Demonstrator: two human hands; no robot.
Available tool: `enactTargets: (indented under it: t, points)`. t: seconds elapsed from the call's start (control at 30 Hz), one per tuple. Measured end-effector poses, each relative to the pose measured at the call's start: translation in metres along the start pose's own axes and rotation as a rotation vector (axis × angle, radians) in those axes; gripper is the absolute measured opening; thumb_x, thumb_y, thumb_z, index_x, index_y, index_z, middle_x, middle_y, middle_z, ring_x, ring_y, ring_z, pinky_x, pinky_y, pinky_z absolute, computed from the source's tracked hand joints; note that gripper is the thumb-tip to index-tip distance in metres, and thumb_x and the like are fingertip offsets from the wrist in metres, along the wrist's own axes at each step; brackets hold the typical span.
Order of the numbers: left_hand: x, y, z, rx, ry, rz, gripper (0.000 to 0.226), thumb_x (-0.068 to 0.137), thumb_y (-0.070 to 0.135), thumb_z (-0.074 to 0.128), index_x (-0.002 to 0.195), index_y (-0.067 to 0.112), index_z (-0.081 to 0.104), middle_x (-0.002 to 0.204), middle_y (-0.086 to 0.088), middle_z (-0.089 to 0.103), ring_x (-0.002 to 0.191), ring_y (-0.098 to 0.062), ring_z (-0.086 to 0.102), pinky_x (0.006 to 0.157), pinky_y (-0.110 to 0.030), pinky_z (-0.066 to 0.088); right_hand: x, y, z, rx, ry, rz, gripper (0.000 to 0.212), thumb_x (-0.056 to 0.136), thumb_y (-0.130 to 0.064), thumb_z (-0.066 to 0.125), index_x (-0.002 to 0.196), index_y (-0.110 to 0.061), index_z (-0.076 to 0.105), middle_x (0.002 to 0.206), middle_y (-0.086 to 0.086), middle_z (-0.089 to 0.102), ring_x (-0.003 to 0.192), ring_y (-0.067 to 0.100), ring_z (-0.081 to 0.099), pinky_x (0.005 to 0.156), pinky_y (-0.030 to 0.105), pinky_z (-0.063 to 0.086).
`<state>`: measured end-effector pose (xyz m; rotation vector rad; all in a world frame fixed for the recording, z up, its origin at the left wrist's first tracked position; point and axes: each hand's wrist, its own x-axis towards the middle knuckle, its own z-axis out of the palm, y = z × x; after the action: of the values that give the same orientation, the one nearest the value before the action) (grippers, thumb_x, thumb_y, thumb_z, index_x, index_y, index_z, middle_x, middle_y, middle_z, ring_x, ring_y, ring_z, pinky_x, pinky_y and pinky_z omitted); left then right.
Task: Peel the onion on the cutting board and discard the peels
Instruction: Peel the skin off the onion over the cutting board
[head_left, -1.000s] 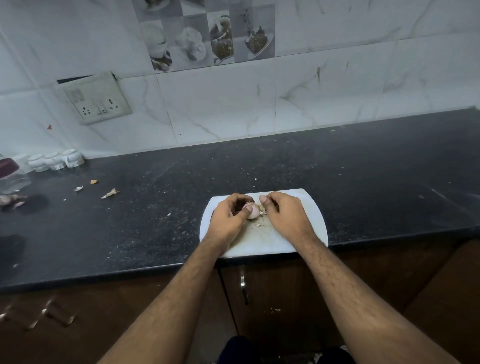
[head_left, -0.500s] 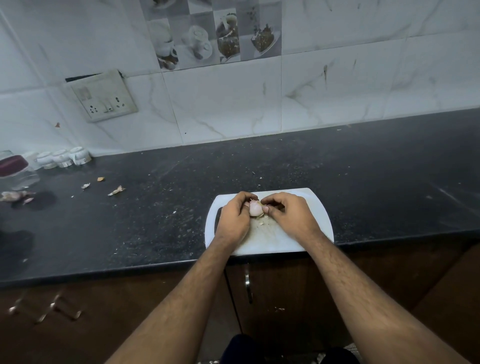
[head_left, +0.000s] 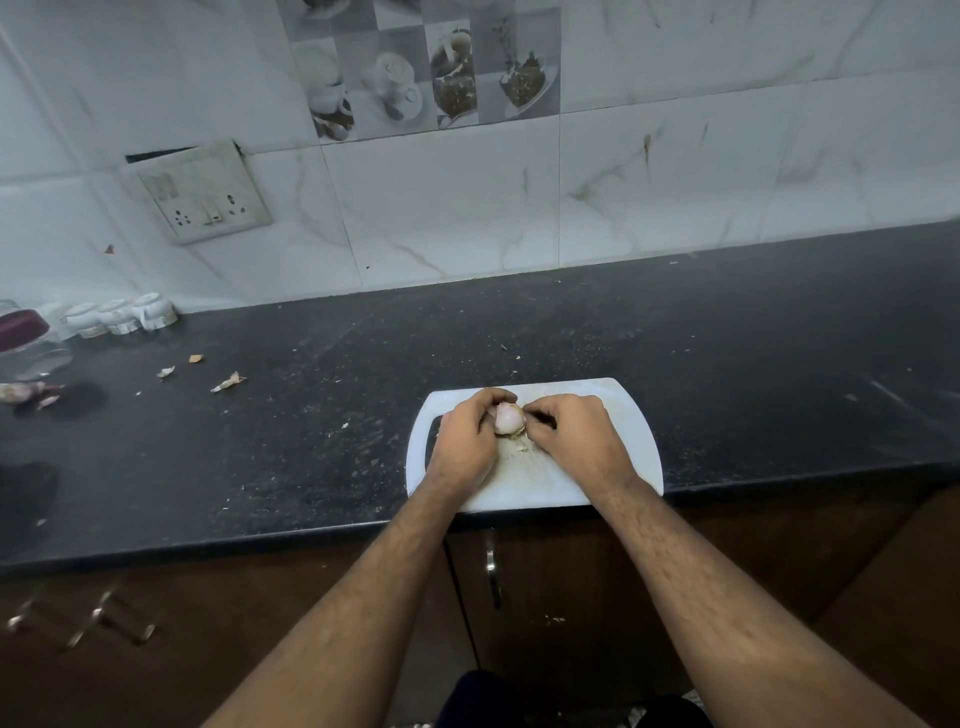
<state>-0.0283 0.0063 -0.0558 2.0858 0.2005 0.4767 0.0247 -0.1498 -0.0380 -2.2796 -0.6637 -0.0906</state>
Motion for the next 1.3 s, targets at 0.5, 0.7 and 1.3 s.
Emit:
enactTargets:
  t: [0.5,0.7,1.3]
  points:
    - [-0.001,0.002,0.0,-0.023,-0.009,0.003,0.032,0.107,0.009,0.044,0.121,0.023,0.07,0.116,0.011,0.074,0.11,-0.004,0.066,0.091,-0.014,0.047,-0.001,-0.007,-0.005,-0.043,0.018,0.043,0.014,0.093,-0.019,0.067,0.103,-0.015,0.077,0.089,-0.003,0.076,0.082,0.011,0.068,0.074,0.027,0.054]
    - [-0.001,0.003,0.0,-0.054,-0.011,-0.007,0.042,0.098,-0.004,0.042,0.108,0.024,0.072,0.108,0.011,0.076,0.109,-0.006,0.068,0.096,-0.021,0.051,0.003,0.0,-0.003,0.006,0.059,0.108,0.014,0.092,-0.019,0.067,0.101,-0.016,0.077,0.089,-0.004,0.076,0.084,0.013,0.069,0.078,0.032,0.056]
    - [-0.002,0.002,0.0,-0.046,0.029,0.007,0.027,0.104,0.005,0.044,0.111,0.02,0.065,0.104,0.009,0.073,0.098,-0.002,0.065,0.08,-0.011,0.046,0.004,0.008,-0.001,0.211,0.046,-0.084,0.012,0.093,-0.024,0.072,0.105,-0.023,0.075,0.097,-0.014,0.071,0.089,0.001,0.064,0.08,0.02,0.05]
